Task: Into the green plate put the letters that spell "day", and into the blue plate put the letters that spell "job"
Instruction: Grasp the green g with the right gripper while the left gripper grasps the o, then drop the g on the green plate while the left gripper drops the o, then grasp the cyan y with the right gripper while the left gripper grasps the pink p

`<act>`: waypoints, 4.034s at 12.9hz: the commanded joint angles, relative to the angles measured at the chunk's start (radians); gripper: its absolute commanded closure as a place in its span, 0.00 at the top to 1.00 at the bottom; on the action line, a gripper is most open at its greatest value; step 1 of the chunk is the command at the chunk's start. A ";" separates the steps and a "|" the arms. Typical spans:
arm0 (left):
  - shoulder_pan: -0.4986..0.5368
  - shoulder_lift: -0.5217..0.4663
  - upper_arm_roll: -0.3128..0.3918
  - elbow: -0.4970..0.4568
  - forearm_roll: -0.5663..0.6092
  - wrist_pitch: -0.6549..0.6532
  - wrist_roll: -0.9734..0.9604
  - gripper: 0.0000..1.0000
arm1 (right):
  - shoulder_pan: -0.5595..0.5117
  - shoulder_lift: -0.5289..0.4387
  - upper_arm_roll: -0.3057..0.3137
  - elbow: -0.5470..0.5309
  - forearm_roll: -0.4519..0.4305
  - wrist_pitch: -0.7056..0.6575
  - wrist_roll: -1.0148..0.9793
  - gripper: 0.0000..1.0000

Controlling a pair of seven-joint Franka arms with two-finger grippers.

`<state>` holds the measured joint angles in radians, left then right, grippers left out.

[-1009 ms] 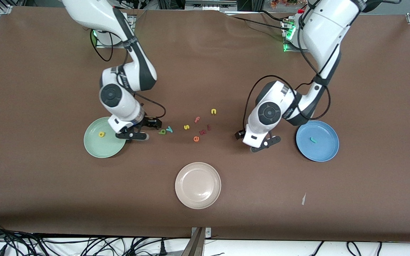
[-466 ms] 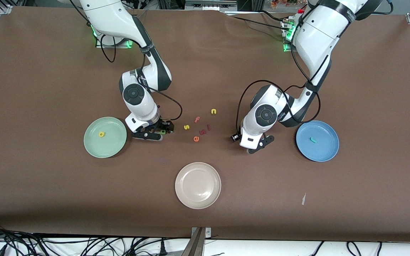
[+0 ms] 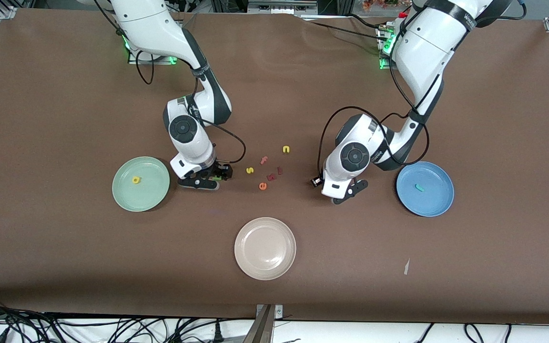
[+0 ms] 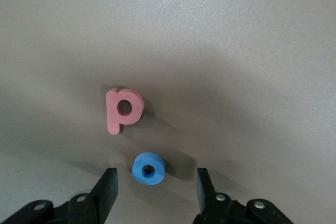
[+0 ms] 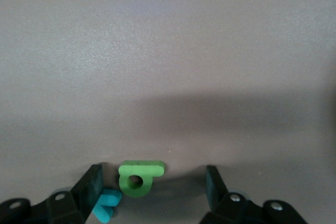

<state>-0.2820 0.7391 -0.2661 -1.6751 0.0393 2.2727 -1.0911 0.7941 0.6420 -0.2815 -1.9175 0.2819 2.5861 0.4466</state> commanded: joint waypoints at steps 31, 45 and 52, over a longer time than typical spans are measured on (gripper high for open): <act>0.458 -0.130 0.007 0.008 -0.018 -0.409 0.916 0.19 | -0.300 -0.323 -0.022 -0.090 -0.157 -0.250 -0.524 0.34; 0.431 -0.133 -0.030 -0.003 -0.022 -0.352 0.907 1.00 | -0.089 -0.196 0.045 -0.043 -0.148 -0.167 0.045 0.89; 0.245 -0.092 -0.079 0.083 -0.016 -0.341 0.659 1.00 | -0.006 -0.082 0.027 0.018 -0.148 -0.072 0.375 0.87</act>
<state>0.0087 0.6226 -0.3568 -1.6229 0.0344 1.9289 -0.3279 0.7584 0.5261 -0.2347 -1.9395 0.1397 2.5122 0.7338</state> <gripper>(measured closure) 0.000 0.132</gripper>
